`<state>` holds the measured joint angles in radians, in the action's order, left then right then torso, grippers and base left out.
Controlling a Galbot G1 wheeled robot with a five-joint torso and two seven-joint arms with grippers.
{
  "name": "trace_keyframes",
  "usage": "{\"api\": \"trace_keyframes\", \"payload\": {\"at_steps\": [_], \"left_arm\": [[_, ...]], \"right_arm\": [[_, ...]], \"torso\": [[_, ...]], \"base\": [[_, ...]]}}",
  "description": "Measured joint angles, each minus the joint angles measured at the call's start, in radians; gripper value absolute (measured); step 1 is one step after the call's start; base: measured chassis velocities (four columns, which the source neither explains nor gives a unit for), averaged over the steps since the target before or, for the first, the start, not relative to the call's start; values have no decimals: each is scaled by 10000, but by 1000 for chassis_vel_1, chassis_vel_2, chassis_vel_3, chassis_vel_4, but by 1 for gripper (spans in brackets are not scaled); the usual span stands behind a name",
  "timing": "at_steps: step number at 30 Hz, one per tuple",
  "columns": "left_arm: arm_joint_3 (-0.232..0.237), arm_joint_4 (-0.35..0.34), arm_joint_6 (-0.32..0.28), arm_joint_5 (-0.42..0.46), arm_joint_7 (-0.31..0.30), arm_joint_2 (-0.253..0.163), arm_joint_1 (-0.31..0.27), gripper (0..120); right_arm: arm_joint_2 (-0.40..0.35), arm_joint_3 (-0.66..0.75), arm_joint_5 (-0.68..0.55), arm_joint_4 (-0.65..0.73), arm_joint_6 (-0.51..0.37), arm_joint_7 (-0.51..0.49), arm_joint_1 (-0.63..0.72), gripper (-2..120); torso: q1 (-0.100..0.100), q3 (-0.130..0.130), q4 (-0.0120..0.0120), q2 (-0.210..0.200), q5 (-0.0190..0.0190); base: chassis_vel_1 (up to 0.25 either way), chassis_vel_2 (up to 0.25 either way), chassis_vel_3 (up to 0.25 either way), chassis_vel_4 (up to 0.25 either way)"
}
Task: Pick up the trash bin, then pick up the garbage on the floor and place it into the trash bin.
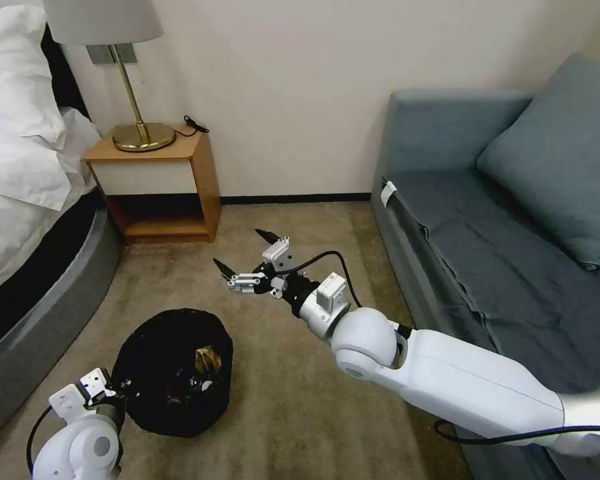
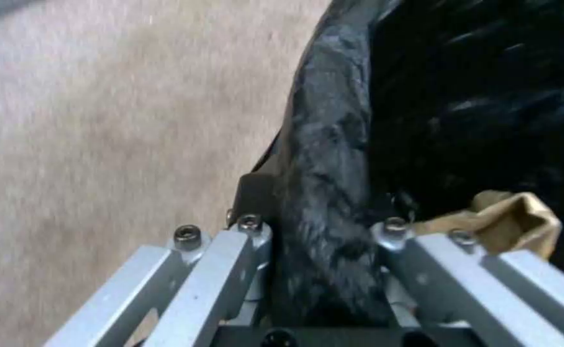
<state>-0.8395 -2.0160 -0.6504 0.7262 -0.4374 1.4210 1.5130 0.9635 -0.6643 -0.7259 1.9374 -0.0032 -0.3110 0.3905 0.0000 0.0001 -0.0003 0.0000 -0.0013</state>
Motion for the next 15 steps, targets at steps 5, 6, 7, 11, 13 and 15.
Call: {"api": "trace_keyframes", "payload": {"at_steps": [5,6,7,11,13,15], "left_arm": [[-34,-41,394,-793,418,0,55,45],[-34,-41,394,-793,418,0,55,45],[-44,-47,512,-1038,505,1,64,48],[-95,-60,925,-1766,831,1,112,62],[-128,-88,1217,-2083,1018,-3,141,71],[-171,-100,1683,-2441,1226,-3,162,80]], "right_arm": [[-17,48,20,-2,9,8,117,100],[-17,48,20,-2,9,8,117,100],[-18,63,20,-2,10,12,142,100],[-2,85,24,-28,15,21,197,100],[18,87,32,-61,30,24,226,100],[38,172,34,-75,55,27,297,100]], "torso": [[0,0,2,0,8],[0,0,2,0,8],[0,0,2,-1,11],[0,0,2,-1,12],[0,0,3,-1,12],[0,0,3,-1,12]], "base": [[0,0,0,0],[0,0,0,0],[0,0,0,0],[0,0,0,0],[0,0,0,0],[0,0,0,0]]}}
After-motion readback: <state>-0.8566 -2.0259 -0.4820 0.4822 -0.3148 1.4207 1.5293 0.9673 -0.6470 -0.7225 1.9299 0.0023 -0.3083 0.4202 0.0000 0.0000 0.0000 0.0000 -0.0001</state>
